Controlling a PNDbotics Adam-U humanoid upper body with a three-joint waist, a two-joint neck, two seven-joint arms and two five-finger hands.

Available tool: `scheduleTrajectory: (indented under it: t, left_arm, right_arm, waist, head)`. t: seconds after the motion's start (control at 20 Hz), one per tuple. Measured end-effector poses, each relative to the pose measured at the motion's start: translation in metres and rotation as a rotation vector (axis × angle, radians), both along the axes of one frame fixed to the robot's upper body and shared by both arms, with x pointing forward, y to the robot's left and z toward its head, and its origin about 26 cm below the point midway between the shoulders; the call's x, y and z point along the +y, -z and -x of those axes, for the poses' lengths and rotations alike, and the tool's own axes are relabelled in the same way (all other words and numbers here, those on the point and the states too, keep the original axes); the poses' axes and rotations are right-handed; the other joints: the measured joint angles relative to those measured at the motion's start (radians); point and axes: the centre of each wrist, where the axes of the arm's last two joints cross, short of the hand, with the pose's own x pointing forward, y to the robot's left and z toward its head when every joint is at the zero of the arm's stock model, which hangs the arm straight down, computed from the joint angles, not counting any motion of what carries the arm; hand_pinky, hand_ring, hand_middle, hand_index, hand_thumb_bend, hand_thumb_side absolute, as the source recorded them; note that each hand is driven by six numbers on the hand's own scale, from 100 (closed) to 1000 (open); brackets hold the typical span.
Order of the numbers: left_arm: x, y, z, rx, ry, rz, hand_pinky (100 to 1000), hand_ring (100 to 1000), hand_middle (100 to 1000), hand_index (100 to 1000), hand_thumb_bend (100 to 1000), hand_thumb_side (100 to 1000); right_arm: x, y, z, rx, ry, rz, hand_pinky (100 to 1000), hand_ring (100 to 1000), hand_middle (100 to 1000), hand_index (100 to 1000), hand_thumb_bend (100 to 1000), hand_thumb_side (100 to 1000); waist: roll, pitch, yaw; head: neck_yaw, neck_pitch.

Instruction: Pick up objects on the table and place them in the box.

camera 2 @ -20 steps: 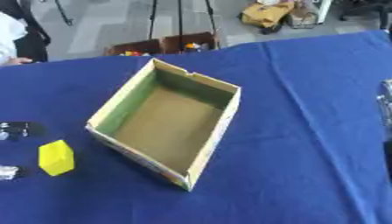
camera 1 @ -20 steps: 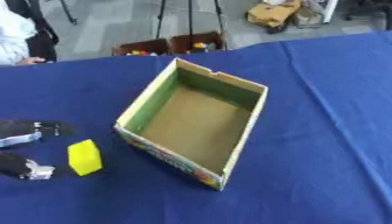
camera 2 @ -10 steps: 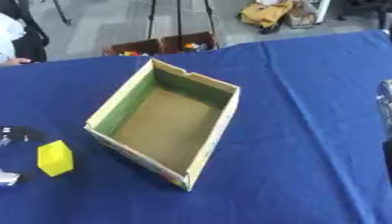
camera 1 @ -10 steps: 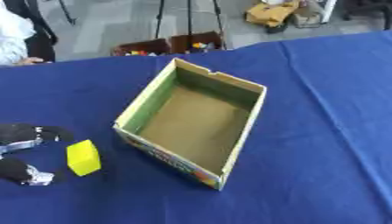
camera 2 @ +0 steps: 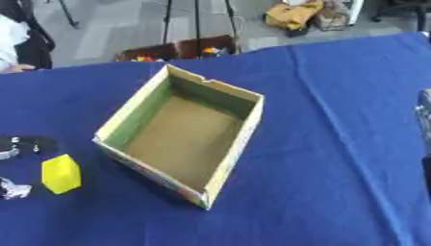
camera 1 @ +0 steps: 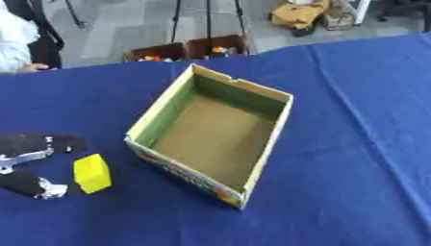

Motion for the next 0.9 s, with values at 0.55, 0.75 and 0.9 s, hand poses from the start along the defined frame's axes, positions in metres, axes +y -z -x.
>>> scheduleTrajectory:
  t: [0.55, 0.75, 0.9]
  left_arm:
    - [-0.004, 0.009, -0.008, 0.041, 0.004, -0.012, 675, 799, 922, 1000, 429, 783]
    - [-0.006, 0.013, -0.01, 0.031, 0.008, -0.011, 597, 752, 905, 1000, 414, 751]
    - [-0.008, 0.015, -0.011, 0.022, 0.022, -0.004, 537, 717, 889, 993, 396, 736]
  right_arm:
    - [0.0, 0.0, 0.0, 0.006, -0.003, 0.0, 779, 769, 592, 812, 100, 506]
    - [0.0, 0.0, 0.0, 0.007, -0.003, 0.001, 779, 769, 590, 811, 100, 505]
    - [0.0, 0.0, 0.0, 0.008, -0.003, 0.002, 779, 770, 589, 810, 100, 506]
  waist:
    - [0.0, 0.0, -0.004]
    - [0.0, 0.0, -0.004]
    - [0.0, 0.0, -0.005]
  head:
    - [0.002, -0.001]
    - [0.004, -0.003]
    - [0.004, -0.004]
